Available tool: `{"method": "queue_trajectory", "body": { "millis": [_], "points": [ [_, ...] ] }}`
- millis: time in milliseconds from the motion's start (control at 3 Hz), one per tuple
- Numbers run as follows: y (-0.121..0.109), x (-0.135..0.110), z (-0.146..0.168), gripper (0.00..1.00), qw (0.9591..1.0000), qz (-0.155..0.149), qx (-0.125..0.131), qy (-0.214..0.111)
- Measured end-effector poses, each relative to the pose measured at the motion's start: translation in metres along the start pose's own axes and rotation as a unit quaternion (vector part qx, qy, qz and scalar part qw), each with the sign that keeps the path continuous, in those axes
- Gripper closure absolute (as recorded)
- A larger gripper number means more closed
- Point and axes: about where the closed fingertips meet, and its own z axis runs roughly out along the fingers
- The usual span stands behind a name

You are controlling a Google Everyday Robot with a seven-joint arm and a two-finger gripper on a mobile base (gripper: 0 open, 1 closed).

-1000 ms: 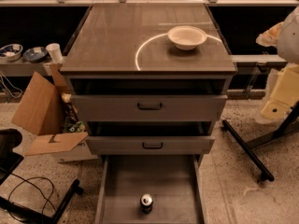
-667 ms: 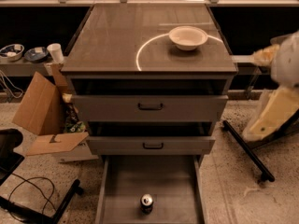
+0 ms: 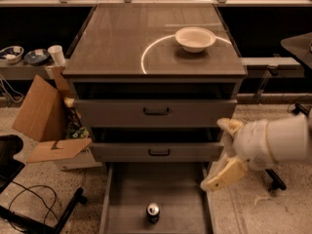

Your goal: Pick pepsi can from bottom drawer and place on counter

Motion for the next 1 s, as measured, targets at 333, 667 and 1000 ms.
{"method": "queue_trajectory", "body": {
  "millis": [333,667,1000],
  "points": [
    [-0.008,0.013,0.053,0.00,0.9984,0.014,0.013,-0.053],
    [-0.029,0.013,0.059,0.00,0.9969,0.015,0.049,-0.060],
    [-0.029,0.013,0.059,0.00,0.9969,0.015,0.050,-0.060]
  ]
}}
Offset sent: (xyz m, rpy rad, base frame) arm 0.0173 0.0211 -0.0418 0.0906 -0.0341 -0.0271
